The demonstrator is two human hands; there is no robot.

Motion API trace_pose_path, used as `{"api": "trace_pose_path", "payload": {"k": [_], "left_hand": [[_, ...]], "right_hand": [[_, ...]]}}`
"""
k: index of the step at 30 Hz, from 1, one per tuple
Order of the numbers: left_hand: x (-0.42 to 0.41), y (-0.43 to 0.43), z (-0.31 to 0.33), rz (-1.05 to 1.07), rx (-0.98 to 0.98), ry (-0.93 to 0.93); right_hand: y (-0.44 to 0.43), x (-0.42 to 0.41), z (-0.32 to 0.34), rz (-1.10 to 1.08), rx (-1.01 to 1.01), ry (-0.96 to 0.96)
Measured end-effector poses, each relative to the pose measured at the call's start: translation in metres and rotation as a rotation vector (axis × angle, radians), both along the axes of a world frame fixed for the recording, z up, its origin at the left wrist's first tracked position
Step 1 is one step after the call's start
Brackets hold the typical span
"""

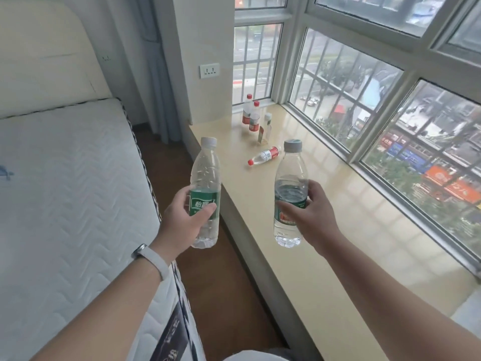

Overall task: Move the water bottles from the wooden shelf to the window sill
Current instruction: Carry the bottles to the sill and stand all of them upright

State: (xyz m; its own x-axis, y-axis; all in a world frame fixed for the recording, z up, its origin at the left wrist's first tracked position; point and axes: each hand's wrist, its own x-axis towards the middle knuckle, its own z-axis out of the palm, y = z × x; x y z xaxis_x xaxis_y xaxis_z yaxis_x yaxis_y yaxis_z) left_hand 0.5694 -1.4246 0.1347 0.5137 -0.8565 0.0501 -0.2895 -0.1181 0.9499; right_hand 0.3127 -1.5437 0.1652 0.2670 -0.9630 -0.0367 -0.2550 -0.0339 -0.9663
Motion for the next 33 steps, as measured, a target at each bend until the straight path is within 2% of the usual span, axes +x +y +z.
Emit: {"api": "trace_pose_path", "payload": {"k": [10, 17, 25, 33], "left_hand": [[0.06, -0.053, -0.013, 0.107, 0.025, -0.016], [0.107, -0.133, -0.021, 0.201, 0.082, -0.065], [0.147, -0.254, 0.008, 0.208, 0.095, -0.089], [0.154, -0.348, 0.01, 0.125, 0.154, -0.06]], "right_hand": [[-0.079, 0.073, -0.019, 0.131, 0.021, 0.034], [-0.17, 0.136, -0.037, 0.176, 0.05, -0.01], [-0.288, 0.167, -0.041, 0.146, 0.076, -0.056], [-0.359, 0.164, -0.044, 0.055, 0.11, -0.067]]}}
